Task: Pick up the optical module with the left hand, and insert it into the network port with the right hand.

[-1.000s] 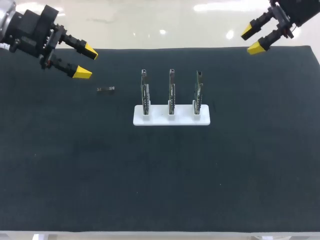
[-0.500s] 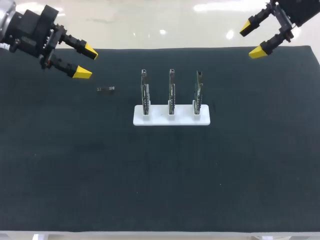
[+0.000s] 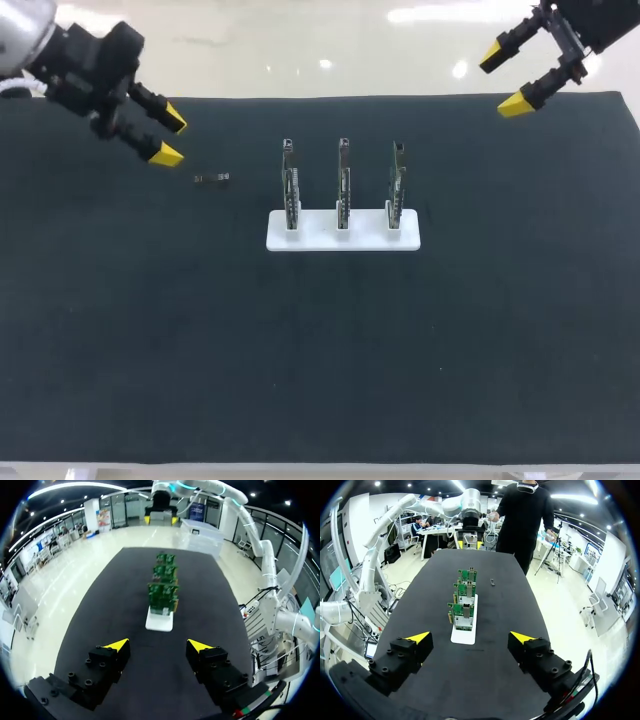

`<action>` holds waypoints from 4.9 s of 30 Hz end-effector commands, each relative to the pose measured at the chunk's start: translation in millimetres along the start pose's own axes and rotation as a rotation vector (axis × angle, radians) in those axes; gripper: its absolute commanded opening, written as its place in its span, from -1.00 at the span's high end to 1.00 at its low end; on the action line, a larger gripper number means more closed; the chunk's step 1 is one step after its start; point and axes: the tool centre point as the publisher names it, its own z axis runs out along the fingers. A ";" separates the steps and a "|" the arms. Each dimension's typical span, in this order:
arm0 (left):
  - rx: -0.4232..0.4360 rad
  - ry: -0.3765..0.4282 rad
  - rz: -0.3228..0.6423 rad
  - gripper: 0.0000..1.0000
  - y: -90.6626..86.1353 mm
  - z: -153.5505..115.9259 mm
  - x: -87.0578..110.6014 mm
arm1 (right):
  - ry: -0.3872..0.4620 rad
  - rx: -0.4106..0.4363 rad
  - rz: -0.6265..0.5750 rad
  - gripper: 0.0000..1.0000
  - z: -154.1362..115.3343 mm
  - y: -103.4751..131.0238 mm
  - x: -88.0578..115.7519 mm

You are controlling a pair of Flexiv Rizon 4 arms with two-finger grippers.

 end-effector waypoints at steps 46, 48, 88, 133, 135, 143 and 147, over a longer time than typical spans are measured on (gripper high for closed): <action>0.102 0.616 -0.051 -1.00 123.8 77.8 78.4 | -0.002 -0.001 -0.001 -1.00 0.1 -0.4 0.1; 0.101 0.618 -0.052 -1.00 123.5 81.5 80.3 | -0.002 -0.001 -0.001 -1.00 0.1 -0.4 0.1; 0.010 0.609 -0.031 -1.00 119.7 107.0 94.8 | -0.002 -0.001 -0.001 -1.00 0.1 -0.4 0.1; -0.039 0.606 -0.018 0.29 114.1 128.0 104.1 | -0.002 -0.001 -0.001 -1.00 0.1 -0.4 0.1; -0.040 0.607 -0.017 0.61 114.2 128.5 104.4 | -0.002 -0.001 -0.001 -1.00 0.1 -0.4 0.1; -0.034 0.583 -0.015 1.00 116.1 120.1 101.7 | -0.002 -0.001 -0.001 -1.00 0.1 -0.4 0.1; -0.028 0.505 0.003 1.00 113.9 105.6 90.9 | -0.002 -0.001 -0.001 -1.00 0.1 -0.4 0.1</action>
